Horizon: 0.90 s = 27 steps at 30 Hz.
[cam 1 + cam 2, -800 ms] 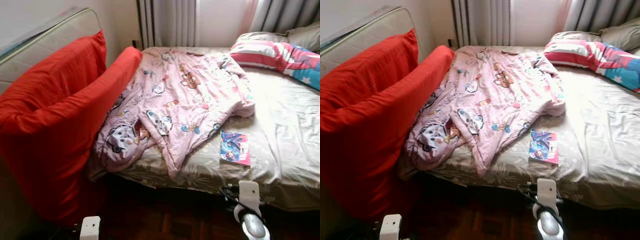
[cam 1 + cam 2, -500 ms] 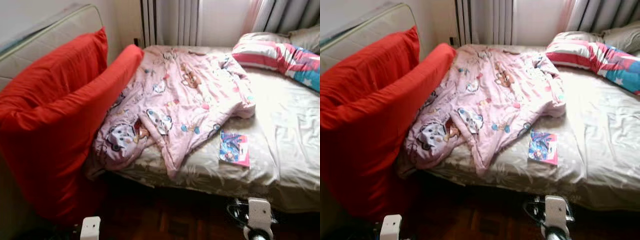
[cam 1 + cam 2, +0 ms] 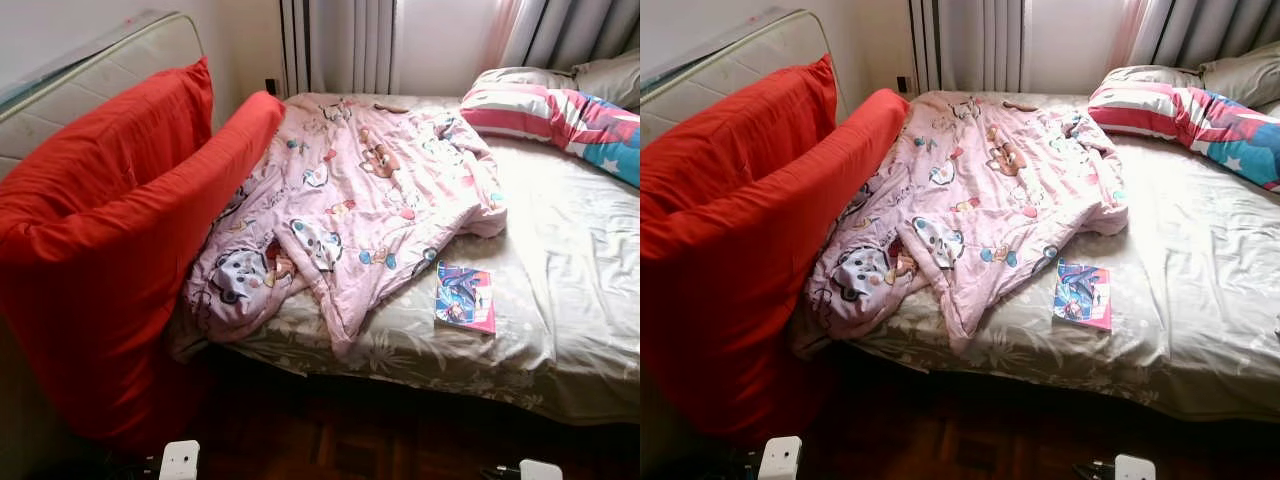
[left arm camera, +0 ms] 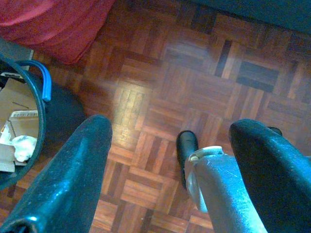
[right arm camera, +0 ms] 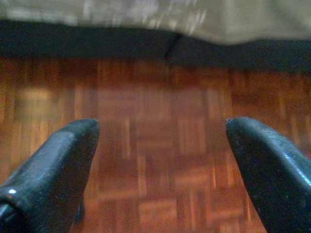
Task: Clean up the room
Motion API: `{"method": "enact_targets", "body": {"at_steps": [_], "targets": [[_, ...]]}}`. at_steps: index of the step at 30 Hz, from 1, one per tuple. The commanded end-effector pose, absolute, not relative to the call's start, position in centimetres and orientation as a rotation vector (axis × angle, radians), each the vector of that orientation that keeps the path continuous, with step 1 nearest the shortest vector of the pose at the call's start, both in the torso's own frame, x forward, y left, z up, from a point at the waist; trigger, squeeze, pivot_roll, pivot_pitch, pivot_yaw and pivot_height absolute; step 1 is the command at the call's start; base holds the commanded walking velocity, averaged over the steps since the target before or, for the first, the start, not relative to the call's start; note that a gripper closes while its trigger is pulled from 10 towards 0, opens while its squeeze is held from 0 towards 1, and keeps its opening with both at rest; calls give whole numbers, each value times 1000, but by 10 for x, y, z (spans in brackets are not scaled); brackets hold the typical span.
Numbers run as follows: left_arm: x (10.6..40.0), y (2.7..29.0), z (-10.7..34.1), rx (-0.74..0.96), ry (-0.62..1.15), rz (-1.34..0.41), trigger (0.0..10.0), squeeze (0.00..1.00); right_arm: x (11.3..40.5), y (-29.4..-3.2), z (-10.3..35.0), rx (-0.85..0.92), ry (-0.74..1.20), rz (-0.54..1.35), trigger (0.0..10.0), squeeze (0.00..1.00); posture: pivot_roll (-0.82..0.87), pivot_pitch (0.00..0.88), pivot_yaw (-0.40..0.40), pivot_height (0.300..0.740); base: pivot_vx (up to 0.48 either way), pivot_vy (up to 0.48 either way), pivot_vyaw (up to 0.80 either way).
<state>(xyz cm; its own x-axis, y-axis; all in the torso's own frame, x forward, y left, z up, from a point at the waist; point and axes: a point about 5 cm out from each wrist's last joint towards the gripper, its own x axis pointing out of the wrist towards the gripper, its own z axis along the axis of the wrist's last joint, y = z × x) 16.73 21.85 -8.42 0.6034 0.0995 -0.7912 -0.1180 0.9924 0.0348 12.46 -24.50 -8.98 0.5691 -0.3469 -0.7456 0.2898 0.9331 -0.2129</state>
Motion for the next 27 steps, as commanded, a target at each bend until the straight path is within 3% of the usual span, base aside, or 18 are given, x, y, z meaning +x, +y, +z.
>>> {"method": "enact_targets", "body": {"at_steps": [1,19,27], "targets": [[167,222,-84,-32,914,141,10000,0,126,-245,-91,-46,918,-369,10000,0,1,0,38,740,0,0,0],[164,230,-83,-12,928,135,10000,0,141,-220,-95,52,973,-269,10000,0,-22,23,53,740,0,0,0],[162,230,-84,-16,931,138,10000,0,136,-236,-93,64,987,-282,10000,0,-21,33,54,740,0,0,0]]}}
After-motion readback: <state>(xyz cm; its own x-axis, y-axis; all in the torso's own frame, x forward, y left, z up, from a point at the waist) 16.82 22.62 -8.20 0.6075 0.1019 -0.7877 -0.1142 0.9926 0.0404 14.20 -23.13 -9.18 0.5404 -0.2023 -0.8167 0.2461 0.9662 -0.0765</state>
